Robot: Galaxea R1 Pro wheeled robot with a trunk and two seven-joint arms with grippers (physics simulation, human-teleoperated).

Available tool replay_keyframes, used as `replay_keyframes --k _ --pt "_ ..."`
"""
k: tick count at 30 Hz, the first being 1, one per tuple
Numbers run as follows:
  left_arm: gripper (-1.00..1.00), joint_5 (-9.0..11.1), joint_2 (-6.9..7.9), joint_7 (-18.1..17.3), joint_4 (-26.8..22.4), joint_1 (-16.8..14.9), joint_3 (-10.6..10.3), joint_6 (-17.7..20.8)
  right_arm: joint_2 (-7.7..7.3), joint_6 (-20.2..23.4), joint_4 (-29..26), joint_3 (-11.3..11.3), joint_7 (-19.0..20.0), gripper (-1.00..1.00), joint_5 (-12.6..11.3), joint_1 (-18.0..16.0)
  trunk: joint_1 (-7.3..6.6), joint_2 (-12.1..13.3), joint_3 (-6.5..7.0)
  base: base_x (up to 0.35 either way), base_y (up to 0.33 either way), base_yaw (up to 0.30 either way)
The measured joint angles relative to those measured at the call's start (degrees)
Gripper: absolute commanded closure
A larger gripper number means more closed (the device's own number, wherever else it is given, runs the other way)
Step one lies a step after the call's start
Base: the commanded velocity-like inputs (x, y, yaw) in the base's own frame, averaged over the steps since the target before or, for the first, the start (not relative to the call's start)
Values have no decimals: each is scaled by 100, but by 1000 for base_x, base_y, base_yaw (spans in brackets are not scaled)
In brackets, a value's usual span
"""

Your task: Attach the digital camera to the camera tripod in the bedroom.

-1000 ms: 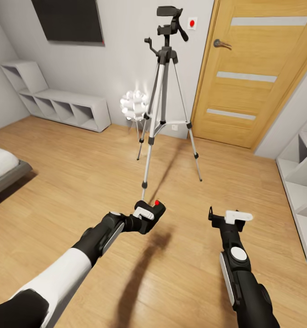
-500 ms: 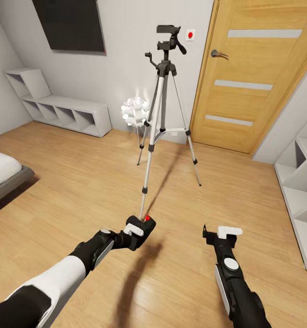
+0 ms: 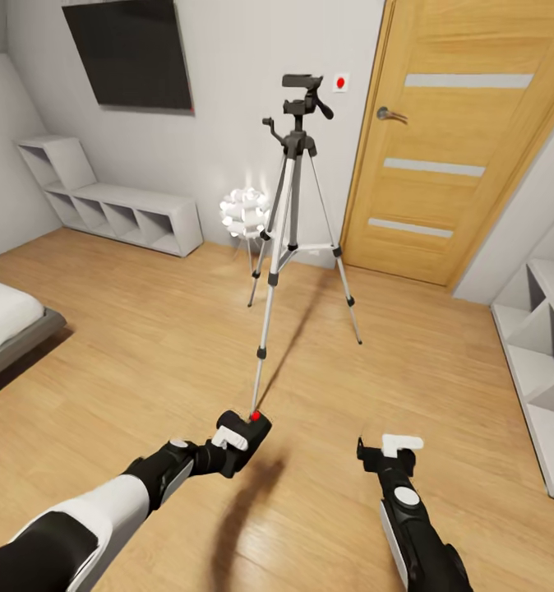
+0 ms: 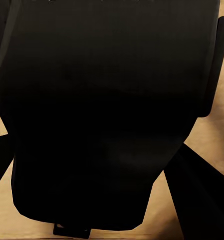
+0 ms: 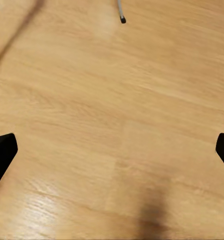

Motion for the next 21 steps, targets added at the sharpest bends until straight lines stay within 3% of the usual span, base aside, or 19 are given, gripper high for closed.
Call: replay_keyframes --k 7,21 --pt "100 -13 -3 7 816 158 -14 -619 -1 -176 807 -1 -2 -100 -4 2 -154 281 189 0 0 0" --pt "100 13 89 90 1055 779 30 -978 -83 -847 2322 6 -19 -100 17 5 -461 842 570 0 0 0"
